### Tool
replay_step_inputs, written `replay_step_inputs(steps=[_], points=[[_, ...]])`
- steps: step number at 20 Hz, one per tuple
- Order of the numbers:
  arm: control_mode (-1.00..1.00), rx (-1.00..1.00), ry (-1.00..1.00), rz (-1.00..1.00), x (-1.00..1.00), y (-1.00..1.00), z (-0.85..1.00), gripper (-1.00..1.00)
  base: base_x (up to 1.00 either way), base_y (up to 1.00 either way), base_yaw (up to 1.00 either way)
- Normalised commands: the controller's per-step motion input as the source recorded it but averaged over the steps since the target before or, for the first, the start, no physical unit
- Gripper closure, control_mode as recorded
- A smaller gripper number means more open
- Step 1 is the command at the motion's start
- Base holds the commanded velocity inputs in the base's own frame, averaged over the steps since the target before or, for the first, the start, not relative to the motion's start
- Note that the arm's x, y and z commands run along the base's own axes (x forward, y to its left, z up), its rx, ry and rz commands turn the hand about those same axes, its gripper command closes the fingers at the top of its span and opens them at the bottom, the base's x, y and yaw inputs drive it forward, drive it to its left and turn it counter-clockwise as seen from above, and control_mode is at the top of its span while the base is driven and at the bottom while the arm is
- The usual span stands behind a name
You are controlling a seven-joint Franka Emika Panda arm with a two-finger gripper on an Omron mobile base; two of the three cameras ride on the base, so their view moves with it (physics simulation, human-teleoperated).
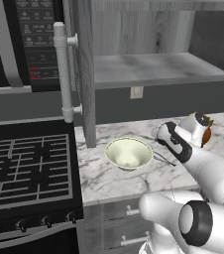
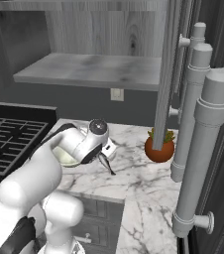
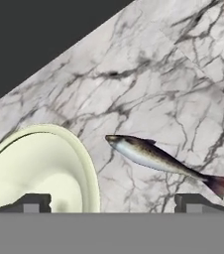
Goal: Retrieve the bowl from the cabinet, then place the raw meat into the bowl to avoid contamination.
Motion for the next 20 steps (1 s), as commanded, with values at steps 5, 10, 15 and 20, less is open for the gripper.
replay_step_inputs(steps=[5, 10, 15, 20], points=[[-1.0, -0.09, 0.04, 0.14, 0.02, -0.06, 0.0, -1.0, 0.0, 0.0, 0.0], [-1.0, -0.05, 0.01, 0.17, 0.0, -0.09, 0.0, -1.0, 0.0, 0.0, 0.0], [-1.0, -0.03, 0.0, 0.2, 0.0, -0.1, 0.0, -1.0, 0.0, 0.0, 0.0], [-1.0, -0.08, 0.0, 0.22, 0.0, -0.02, -0.02, -1.0, 0.0, 0.0, 0.0]])
